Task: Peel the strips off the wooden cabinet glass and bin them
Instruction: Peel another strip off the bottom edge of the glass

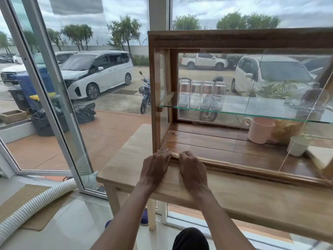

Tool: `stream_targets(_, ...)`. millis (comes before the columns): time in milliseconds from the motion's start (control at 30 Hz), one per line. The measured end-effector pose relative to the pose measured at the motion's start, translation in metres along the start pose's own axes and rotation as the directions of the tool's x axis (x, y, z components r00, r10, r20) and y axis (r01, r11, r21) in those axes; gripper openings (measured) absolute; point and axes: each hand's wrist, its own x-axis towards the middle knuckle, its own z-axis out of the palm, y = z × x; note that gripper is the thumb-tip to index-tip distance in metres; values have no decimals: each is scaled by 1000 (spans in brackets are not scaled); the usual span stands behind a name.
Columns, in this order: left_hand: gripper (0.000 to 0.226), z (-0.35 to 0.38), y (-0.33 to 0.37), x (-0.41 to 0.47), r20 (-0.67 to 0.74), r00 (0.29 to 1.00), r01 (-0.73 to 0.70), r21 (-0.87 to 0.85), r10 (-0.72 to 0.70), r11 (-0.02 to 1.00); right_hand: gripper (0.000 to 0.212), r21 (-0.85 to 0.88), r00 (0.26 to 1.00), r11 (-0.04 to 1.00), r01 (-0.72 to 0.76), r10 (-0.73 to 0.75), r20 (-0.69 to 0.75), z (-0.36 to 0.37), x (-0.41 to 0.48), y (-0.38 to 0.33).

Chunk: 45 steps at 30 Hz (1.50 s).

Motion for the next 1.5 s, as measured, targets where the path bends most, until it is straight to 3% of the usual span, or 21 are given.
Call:
stream_targets(767,7,0,-3,-1,-133,991,-18,-77,8,997,14,63,997,998,-24,28,-69,-11,-6,-5)
stream_targets(1133,6,-45,-52,-56,-197,973,111,-72,-124,991,13,183,993,983,32,-10,-121,-15,-10,-39)
stream_targets(1333,6,-87,-118,-131,-316,836,418,-161,-448,894,11,245,991,961,130,-115,-72,5,-19,-117)
stream_targets(1500,6,-129,-165,-167,-386,745,536,-142,-545,832,10,301,981,934,191,-194,-22,31,-37,-184)
